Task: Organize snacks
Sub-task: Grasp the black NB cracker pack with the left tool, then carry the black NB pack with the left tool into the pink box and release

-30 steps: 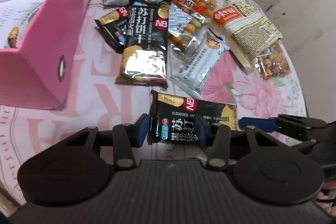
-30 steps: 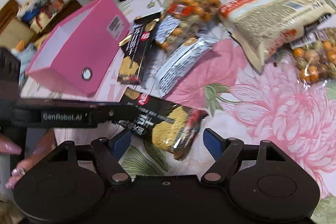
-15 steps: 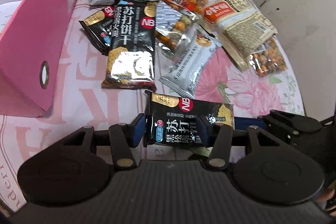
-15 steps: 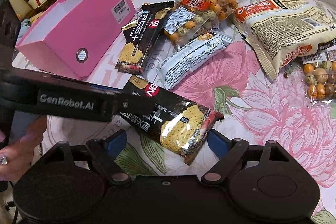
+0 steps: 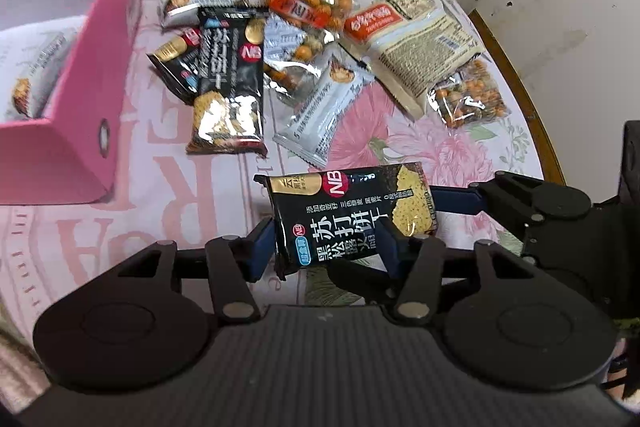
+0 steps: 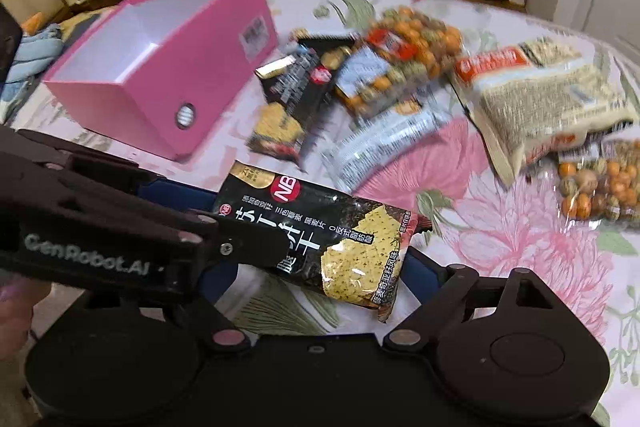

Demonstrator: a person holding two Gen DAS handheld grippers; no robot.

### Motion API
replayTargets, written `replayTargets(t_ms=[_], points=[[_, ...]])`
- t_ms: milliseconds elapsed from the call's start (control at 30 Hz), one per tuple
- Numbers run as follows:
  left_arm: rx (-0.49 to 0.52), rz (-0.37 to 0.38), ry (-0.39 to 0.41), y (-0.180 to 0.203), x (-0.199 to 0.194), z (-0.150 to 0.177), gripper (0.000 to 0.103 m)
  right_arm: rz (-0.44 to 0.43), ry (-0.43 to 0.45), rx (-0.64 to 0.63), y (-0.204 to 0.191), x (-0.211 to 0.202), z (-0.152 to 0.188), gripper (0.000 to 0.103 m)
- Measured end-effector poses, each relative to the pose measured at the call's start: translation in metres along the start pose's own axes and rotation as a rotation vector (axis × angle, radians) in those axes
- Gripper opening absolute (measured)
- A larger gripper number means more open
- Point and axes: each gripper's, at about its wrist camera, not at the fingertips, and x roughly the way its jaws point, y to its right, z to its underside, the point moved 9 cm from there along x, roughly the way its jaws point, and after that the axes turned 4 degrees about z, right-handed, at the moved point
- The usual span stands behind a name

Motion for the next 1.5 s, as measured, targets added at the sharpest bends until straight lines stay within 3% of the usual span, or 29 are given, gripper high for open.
replayTargets(t_ms=[333,533,667,833,1000,1200,1367,1500], points=[[-0.001,0.007,0.09,0.006,-0.058,-0.002,0.052,-0.056,0.075,-0.046,-0.025,-0.041,-0.015,0.093],[0.007,-0.024,0.11,0.003,-0.086,0.005,0.052,-0.092,0.061,-0.074,-0.044,-0.053,-0.023,0.093],[0.017,-0.049,0.138,-0.004,-0.11,0.004,0.052,-0.141,0.054,-0.095,-0.062,-0.063,-0.029,0.093],[-0.025,-0.03,0.181,-0.02,-0.143,-0.004,0.052,-0.18,0.06,-0.143,-0.084,-0.071,-0.048,0.092],[-0.061,-0.04,0.211,-0.047,-0.17,-0.018,0.052,-0.275,0.061,-0.112,-0.098,-0.074,-0.077,0.086],[-0.062,-0.124,0.223,-0.085,-0.186,-0.048,0.052,-0.347,0.054,-0.118,-0.124,-0.053,-0.12,0.079],[-0.061,-0.224,0.256,-0.132,-0.182,-0.081,0.052,-0.329,0.051,-0.155,-0.147,-0.012,-0.159,0.077],[-0.063,-0.295,0.232,-0.179,-0.167,-0.102,0.052,-0.302,0.043,-0.215,-0.169,0.029,-0.18,0.077]])
